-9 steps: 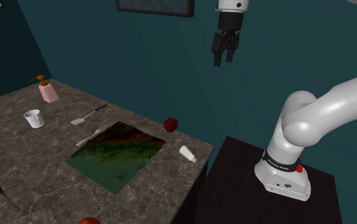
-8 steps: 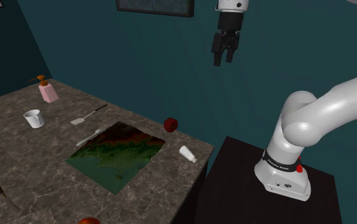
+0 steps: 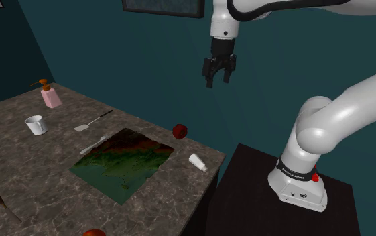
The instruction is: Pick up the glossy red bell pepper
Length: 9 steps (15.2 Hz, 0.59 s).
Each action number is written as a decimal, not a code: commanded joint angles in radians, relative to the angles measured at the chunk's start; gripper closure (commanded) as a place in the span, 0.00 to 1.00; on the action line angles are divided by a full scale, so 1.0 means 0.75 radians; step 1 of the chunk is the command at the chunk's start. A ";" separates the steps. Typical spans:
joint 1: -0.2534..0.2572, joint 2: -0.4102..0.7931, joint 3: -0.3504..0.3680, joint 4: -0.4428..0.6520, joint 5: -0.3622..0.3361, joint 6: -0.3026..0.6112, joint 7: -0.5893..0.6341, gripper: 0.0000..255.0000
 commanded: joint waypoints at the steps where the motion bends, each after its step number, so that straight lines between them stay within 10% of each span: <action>1: -0.010 0.072 0.042 -0.025 0.011 0.098 0.082 0.00; 9: -0.075 0.395 0.143 -0.055 -0.011 0.433 0.355 0.00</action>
